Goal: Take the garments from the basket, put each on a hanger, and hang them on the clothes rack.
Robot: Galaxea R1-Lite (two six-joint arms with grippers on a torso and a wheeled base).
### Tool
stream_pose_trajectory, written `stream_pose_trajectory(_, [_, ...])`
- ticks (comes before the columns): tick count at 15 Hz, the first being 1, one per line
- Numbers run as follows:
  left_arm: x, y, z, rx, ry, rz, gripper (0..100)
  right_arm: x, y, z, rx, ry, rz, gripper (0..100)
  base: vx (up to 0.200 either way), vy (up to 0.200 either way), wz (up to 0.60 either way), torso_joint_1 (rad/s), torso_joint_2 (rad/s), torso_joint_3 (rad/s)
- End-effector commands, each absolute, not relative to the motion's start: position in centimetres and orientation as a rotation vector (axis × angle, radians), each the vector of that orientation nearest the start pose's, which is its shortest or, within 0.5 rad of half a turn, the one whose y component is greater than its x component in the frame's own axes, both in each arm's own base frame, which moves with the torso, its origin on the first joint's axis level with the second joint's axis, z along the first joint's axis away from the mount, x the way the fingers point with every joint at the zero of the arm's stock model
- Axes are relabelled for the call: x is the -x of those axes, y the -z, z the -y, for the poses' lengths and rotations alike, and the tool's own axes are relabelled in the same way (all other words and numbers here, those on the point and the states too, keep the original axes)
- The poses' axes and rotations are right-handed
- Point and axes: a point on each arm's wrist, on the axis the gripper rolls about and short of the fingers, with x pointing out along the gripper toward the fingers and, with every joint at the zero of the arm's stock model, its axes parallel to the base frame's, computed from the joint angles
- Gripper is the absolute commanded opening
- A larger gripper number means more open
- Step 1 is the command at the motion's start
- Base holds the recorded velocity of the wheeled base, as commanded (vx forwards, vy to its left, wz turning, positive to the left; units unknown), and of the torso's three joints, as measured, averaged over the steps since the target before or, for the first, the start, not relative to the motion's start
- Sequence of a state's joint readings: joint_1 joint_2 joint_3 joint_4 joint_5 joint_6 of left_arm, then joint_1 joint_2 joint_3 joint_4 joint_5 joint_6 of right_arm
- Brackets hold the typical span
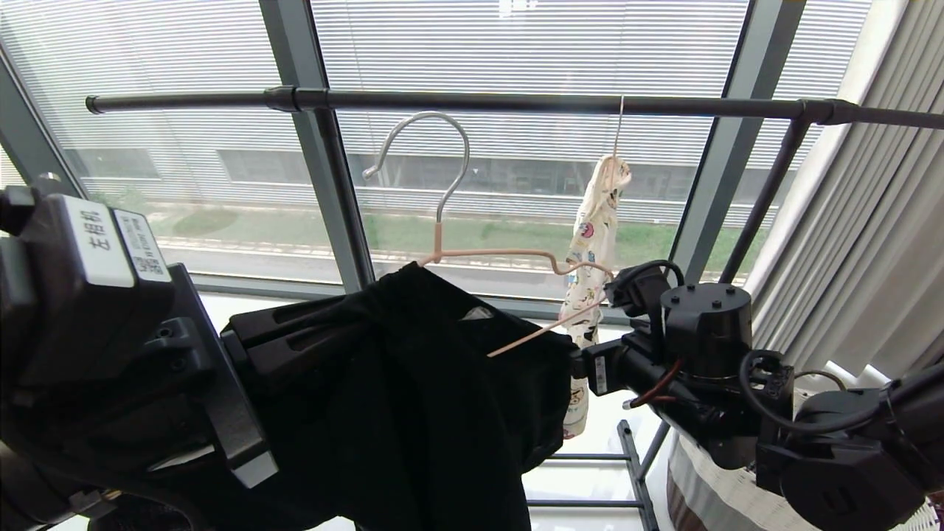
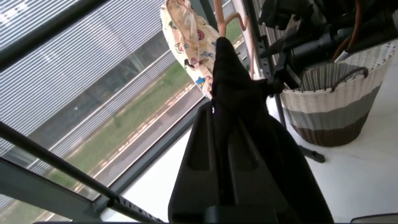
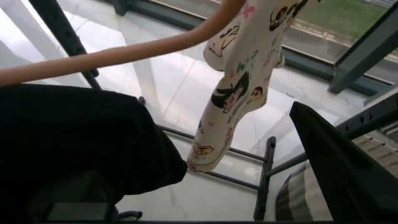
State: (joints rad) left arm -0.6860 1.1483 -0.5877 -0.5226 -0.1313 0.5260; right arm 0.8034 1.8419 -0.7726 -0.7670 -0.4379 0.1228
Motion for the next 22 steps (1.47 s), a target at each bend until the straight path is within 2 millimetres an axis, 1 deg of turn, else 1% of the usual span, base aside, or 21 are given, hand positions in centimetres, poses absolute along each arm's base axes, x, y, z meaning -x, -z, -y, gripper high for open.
stream_pose_trajectory(1, [-12.6, -23.8, 10.7, -0.509, 0.81, 0.172, 0, -23.9, -15.0, -21.7, 0.04, -0.313, -0.249, 100, 0.0, 0.0, 0.0, 0.0, 0.0, 0.0])
stream_pose_trajectory(4, [-12.4, -23.3, 10.4, -0.513, 0.813, 0.161, 0, -24.8, -15.6, -20.4, 0.046, -0.27, -0.23, 100, 0.0, 0.0, 0.0, 0.0, 0.0, 0.0])
stream_pose_trajectory(6, [-12.2, -22.4, 10.3, -0.523, 0.823, 0.131, 0, -25.2, -16.1, -19.6, 0.039, -0.243, -0.218, 100, 0.0, 0.0, 0.0, 0.0, 0.0, 0.0])
stream_pose_trajectory(11, [-12.3, -21.6, 10.3, -0.532, 0.825, 0.099, 0, -25.1, -16.6, -19.2, 0.029, -0.24, -0.204, 100, 0.0, 0.0, 0.0, 0.0, 0.0, 0.0])
stream_pose_trajectory(12, [-12.6, -20.7, 9.8, -0.558, 0.798, 0.064, 0, -25.1, -16.9, -19.1, 0.024, -0.245, -0.197, 100, 0.0, 0.0, 0.0, 0.0, 0.0, 0.0])
stream_pose_trajectory(14, [-13.0, -19.4, 9.5, -0.598, 0.786, 0.015, 0, -24.8, -17.6, -19.0, 0.01, -0.272, -0.179, 100, 0.0, 0.0, 0.0, 0.0, 0.0, 0.0])
stream_pose_trajectory(15, [-13.3, -18.6, 9.6, -0.607, 0.79, -0.02, 0, -24.5, -18.2, -18.9, 0.001, -0.296, -0.165, 100, 0.0, 0.0, 0.0, 0.0, 0.0, 0.0])
stream_pose_trajectory(17, [-14.3, -18.1, 9.9, -0.611, 0.778, -0.064, 0, -23.5, -19.6, -19.1, -0.018, -0.341, -0.13, 100, 0.0, 0.0, 0.0, 0.0, 0.0, 0.0])
stream_pose_trajectory(18, [-15.0, -18.2, 10.0, -0.604, 0.767, -0.074, 0, -22.8, -20.2, -19.3, -0.022, -0.369, -0.123, 100, 0.0, 0.0, 0.0, 0.0, 0.0, 0.0])
stream_pose_trajectory(20, [-16.5, -18.9, 10.0, -0.593, 0.721, -0.069, 0, -20.6, -21.3, -19.5, -0.016, -0.463, -0.134, 100, 0.0, 0.0, 0.0, 0.0, 0.0, 0.0])
stream_pose_trajectory(22, [-17.4, -19.4, 9.9, -0.586, 0.686, -0.046, 0, -18.8, -22.1, -19.5, -0.001, -0.53, -0.148, 100, 0.0, 0.0, 0.0, 0.0, 0.0, 0.0])
